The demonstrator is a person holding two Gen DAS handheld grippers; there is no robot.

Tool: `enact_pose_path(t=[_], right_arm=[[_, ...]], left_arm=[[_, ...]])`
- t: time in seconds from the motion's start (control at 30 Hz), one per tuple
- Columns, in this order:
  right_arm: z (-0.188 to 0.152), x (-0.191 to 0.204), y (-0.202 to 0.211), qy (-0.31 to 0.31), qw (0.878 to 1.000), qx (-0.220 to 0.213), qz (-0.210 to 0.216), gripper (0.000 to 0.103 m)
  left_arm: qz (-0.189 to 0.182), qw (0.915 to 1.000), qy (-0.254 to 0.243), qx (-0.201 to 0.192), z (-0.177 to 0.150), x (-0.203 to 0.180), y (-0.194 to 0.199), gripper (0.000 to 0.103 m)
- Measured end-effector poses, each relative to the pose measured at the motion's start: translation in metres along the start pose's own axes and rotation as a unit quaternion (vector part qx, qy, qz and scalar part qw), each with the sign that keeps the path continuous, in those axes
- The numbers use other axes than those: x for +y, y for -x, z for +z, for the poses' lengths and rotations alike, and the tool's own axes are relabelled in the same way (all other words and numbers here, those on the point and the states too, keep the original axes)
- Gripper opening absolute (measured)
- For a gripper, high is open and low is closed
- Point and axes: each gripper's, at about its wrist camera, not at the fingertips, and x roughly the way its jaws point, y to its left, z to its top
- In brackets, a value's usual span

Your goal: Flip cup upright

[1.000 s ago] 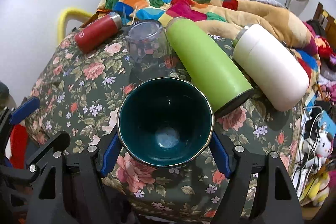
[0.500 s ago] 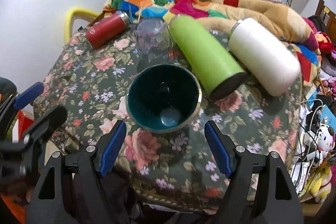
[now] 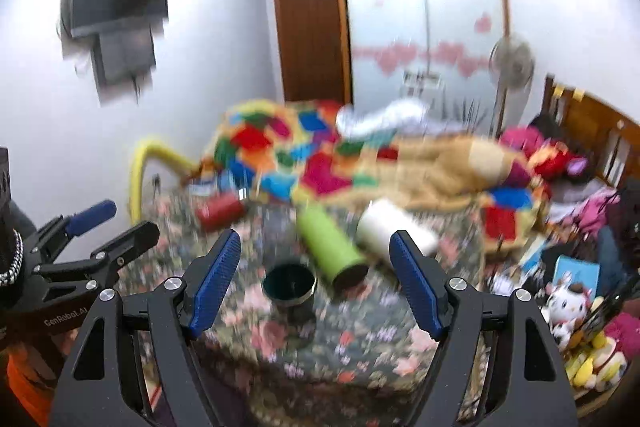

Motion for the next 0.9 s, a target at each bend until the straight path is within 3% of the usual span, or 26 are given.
enact_pose_path(t=[0.17, 0.37, 0.53, 0.9], right_arm=[[0.006, 0.008, 0.039, -0.005, 0.997, -0.074, -0.001, 0.076], [0.001, 0.021, 0.059, 0.003, 0.993, -0.117, -0.010, 0.086], [-0.005, 0.024, 0.064, 0.007, 0.992, -0.126, -0.019, 0.102], [-0.015, 0.027, 0.065, 0.018, 0.994, -0.107, -0.029, 0.103]], left_arm=[[0.009, 0.9979, 0.004, -0.063, 0.014, -0.012, 0.044, 0.093], [0.023, 0.9954, 0.011, -0.092, 0.012, -0.013, 0.070, 0.101], [0.035, 0.9955, 0.015, -0.087, 0.006, -0.011, 0.074, 0.103], [0.050, 0.9953, 0.009, -0.082, -0.001, -0.012, 0.075, 0.103]])
